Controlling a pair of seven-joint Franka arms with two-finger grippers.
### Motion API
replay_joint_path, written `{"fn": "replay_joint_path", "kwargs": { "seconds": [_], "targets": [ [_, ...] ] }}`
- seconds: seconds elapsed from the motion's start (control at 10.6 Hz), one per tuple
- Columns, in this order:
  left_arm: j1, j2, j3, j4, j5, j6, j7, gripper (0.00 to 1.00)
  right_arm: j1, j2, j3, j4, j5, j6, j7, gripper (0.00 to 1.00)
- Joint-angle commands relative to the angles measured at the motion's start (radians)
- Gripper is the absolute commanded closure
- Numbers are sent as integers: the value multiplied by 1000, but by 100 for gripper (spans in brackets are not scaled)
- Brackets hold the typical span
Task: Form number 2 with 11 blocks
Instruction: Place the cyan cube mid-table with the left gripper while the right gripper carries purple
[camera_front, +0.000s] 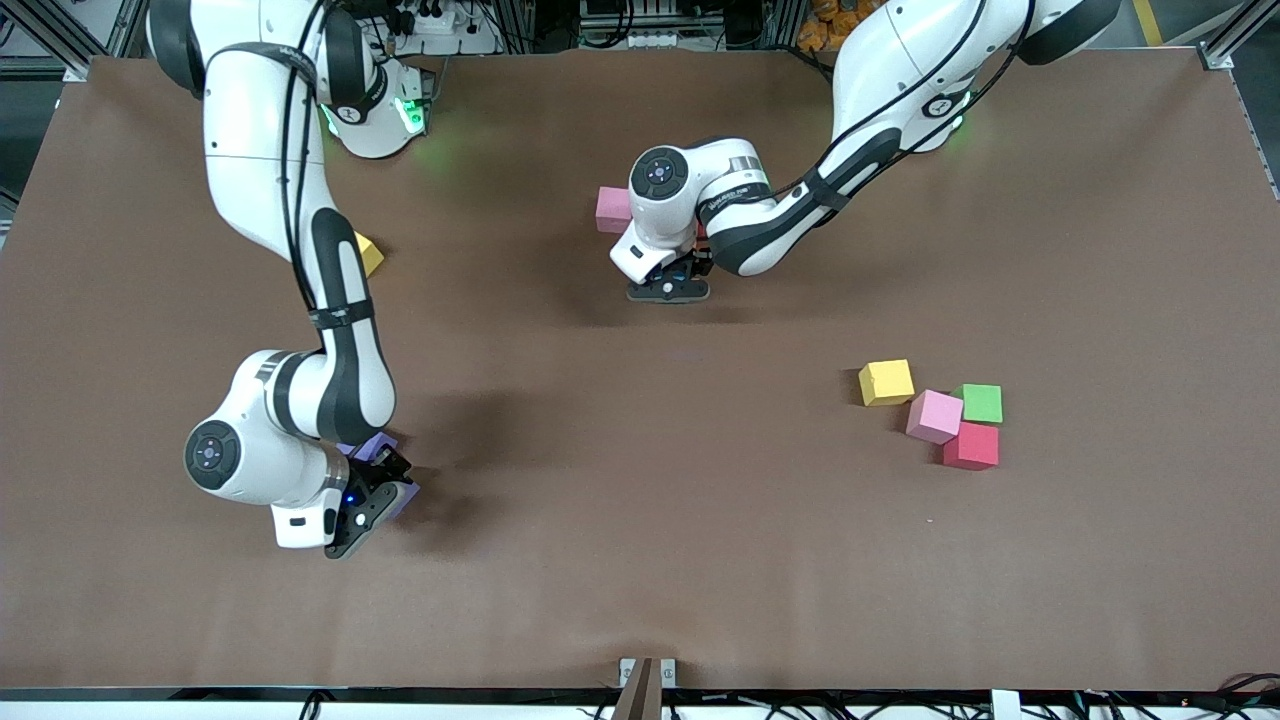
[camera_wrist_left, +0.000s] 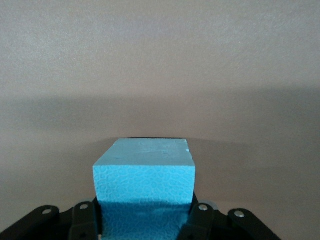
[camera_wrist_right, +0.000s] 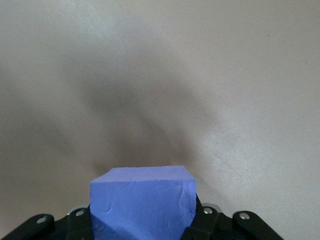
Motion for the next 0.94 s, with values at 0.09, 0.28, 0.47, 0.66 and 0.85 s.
{"fn": "replay_joint_path", "kwargs": {
  "seconds": [0.09,0.28,0.47,0.66,0.85],
  "targets": [
    [2,-5,3,-13,-10,-12,-7,100,106,-23,-57,-4,-23,-92,83,82],
    [3,-5,3,-19,-9,-12,-9,100,157,-51,-67,-16,-23,-154,67,82],
    [6,-7,3,-18,-10,-12,-15,86,221,-103,-66,-76,-20,-168,60,82],
    [3,-7,5,-15,-10,-12,-92,0,298,-170,-66,-181,-15,-120,3,82],
    [-3,-11,5,-12,-9,-12,-177,0,379,-279,-64,-371,-10,37,-93,83]
  ]
}}
